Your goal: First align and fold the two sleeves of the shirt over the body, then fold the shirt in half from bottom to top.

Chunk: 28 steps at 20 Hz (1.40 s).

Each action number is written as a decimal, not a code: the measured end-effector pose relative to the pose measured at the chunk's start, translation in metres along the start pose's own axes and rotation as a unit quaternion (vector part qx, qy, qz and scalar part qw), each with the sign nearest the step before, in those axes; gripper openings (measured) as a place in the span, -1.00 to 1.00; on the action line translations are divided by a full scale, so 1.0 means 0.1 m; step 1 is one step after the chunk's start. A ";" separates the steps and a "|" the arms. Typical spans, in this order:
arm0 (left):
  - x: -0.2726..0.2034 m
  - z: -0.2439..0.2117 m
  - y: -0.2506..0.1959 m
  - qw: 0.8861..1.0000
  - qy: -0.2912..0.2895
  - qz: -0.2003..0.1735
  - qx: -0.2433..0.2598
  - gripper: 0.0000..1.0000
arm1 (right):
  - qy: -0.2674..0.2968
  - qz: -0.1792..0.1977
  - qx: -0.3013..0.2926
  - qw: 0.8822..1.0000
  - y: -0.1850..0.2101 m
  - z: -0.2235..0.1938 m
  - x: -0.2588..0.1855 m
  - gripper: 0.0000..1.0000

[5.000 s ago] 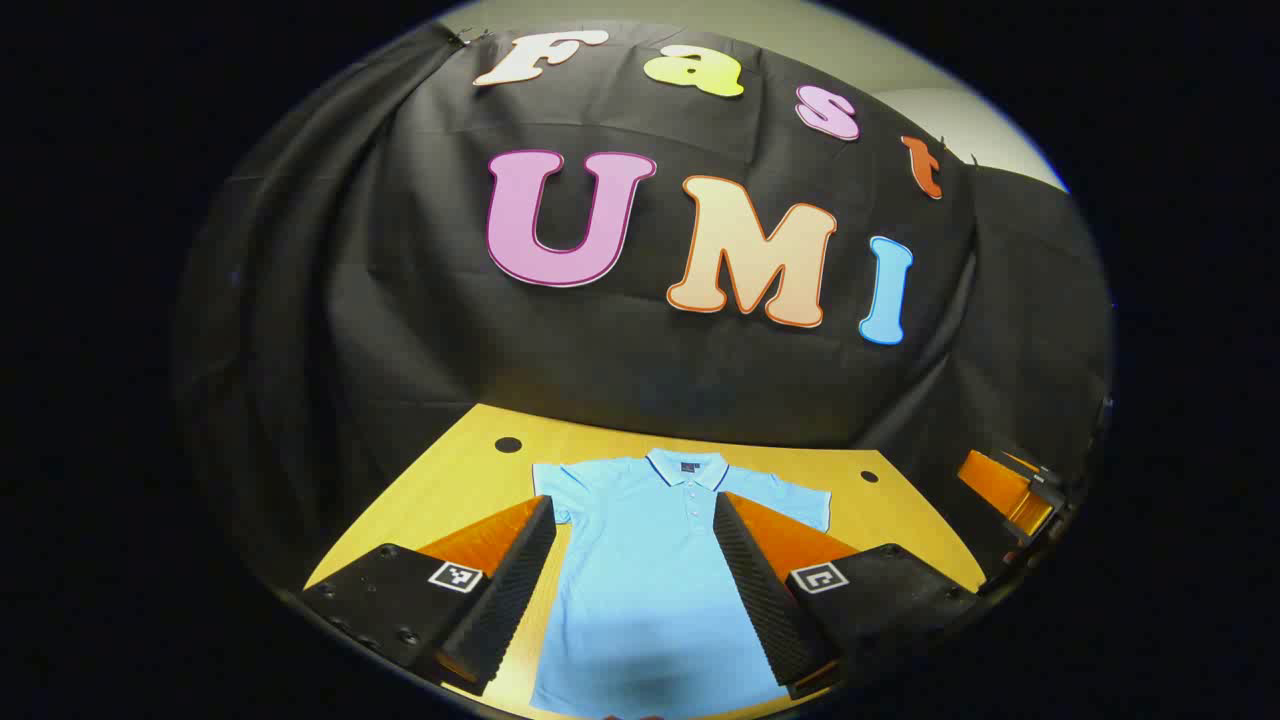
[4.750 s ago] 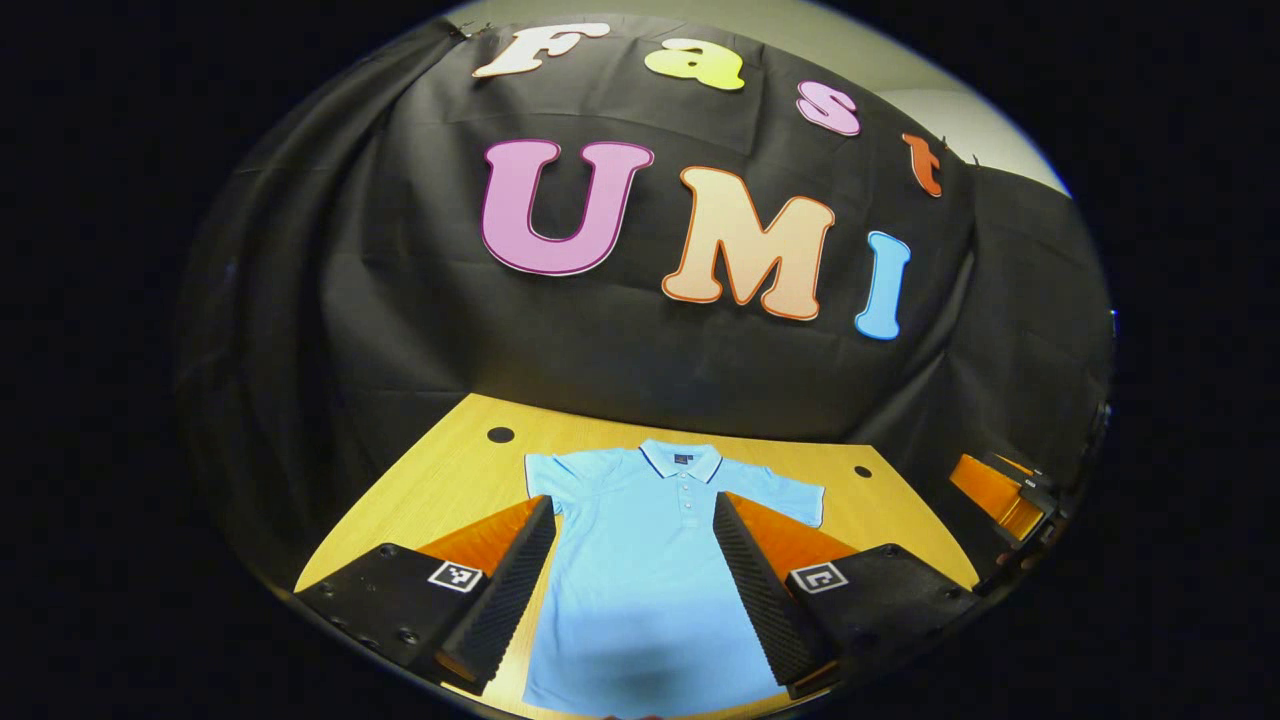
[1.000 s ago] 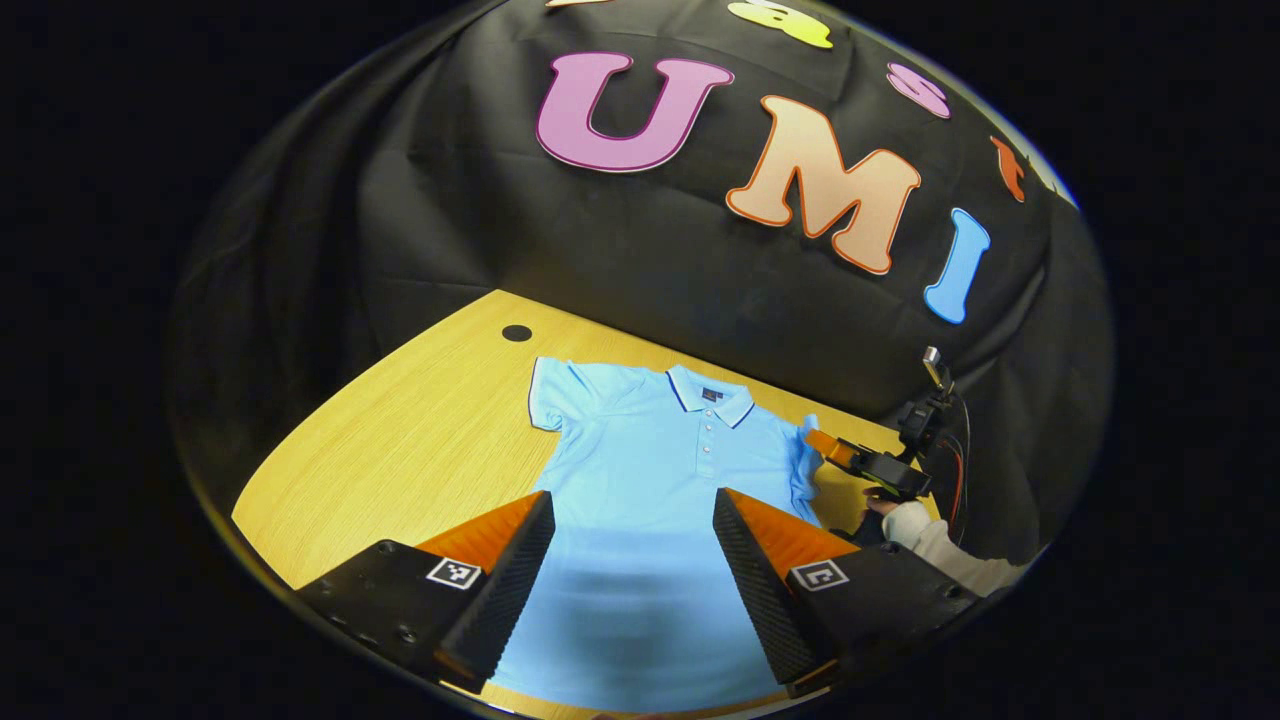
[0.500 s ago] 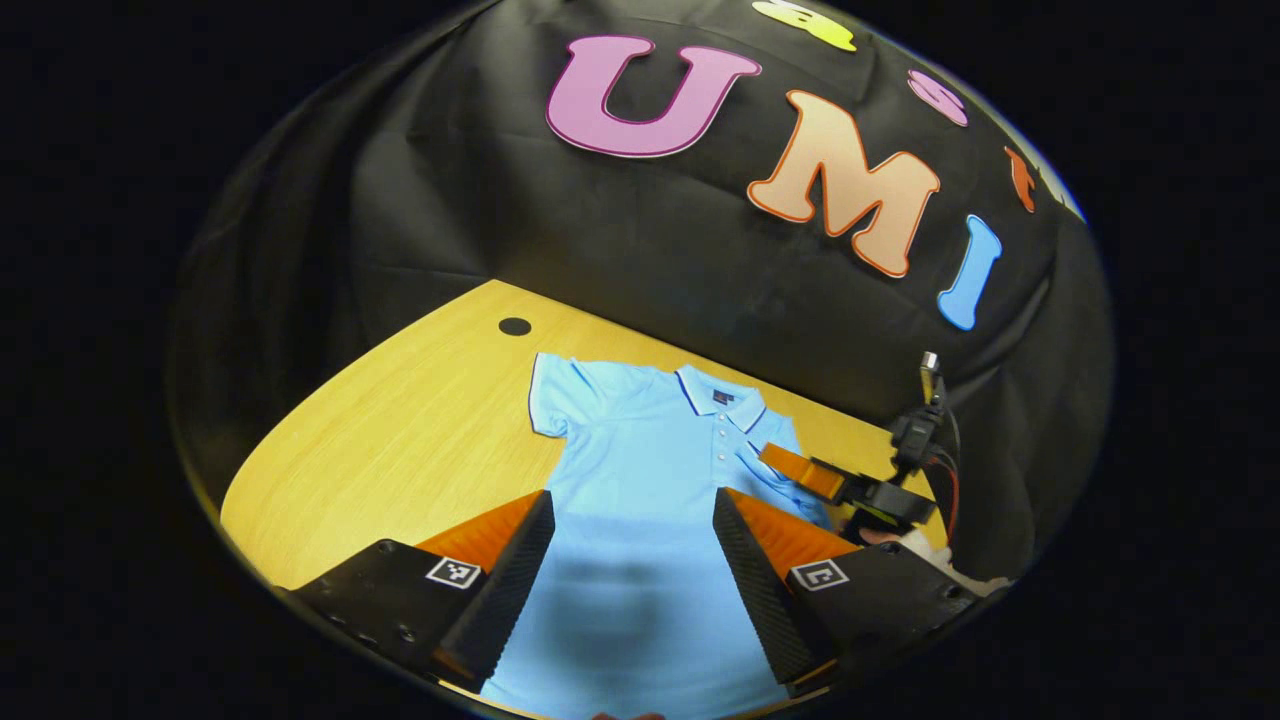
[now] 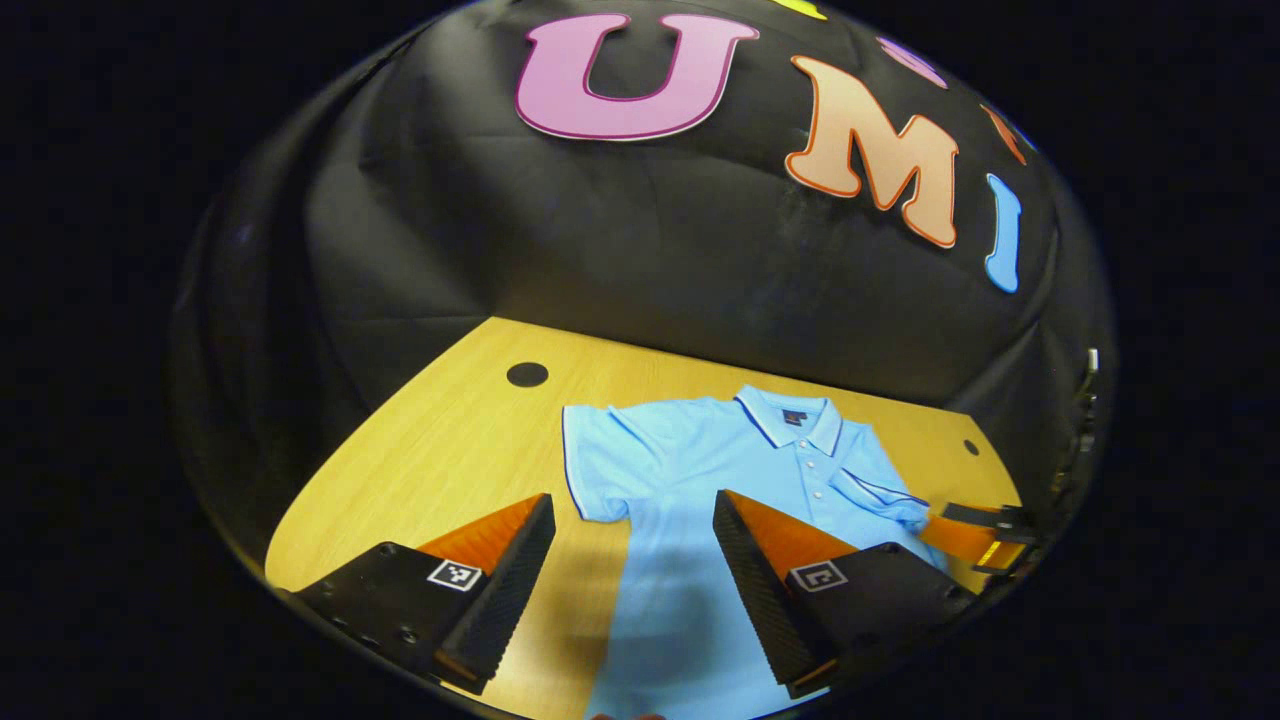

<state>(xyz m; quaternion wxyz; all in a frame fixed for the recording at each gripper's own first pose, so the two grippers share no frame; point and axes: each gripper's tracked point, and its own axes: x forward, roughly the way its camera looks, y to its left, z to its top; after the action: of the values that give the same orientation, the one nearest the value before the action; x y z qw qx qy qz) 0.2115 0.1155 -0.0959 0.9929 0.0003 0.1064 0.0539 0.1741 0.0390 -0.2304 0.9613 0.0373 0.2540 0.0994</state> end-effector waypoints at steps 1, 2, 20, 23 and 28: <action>0.15 -0.01 0.04 1.000 0.003 0.001 0.009 0.91 | -0.002 -0.007 0.005 1.000 -0.03 -0.01 -0.11 0.87; 0.26 -0.02 0.07 1.000 0.006 0.002 0.016 0.90 | -0.004 -0.016 0.010 1.000 -0.06 -0.03 -0.22 0.87; 1.26 -0.41 0.30 0.996 0.061 0.000 0.061 0.82 | -0.034 -0.153 0.093 0.983 -0.57 -0.28 -1.29 0.96; 1.26 -0.37 0.30 0.998 0.049 0.002 0.049 0.39 | -0.035 -0.158 0.090 0.983 -0.55 -0.30 -1.34 0.96; 1.29 -0.38 0.18 0.998 0.050 -0.021 0.043 -0.75 | -0.040 -0.162 0.091 0.982 -0.53 -0.30 -1.37 0.96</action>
<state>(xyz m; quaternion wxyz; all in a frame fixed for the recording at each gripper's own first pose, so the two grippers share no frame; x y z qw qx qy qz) 0.3264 0.1468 -0.1599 0.9862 0.0383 0.1584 0.0281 0.0520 -0.0412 -0.1966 0.9666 0.0873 0.2263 -0.0824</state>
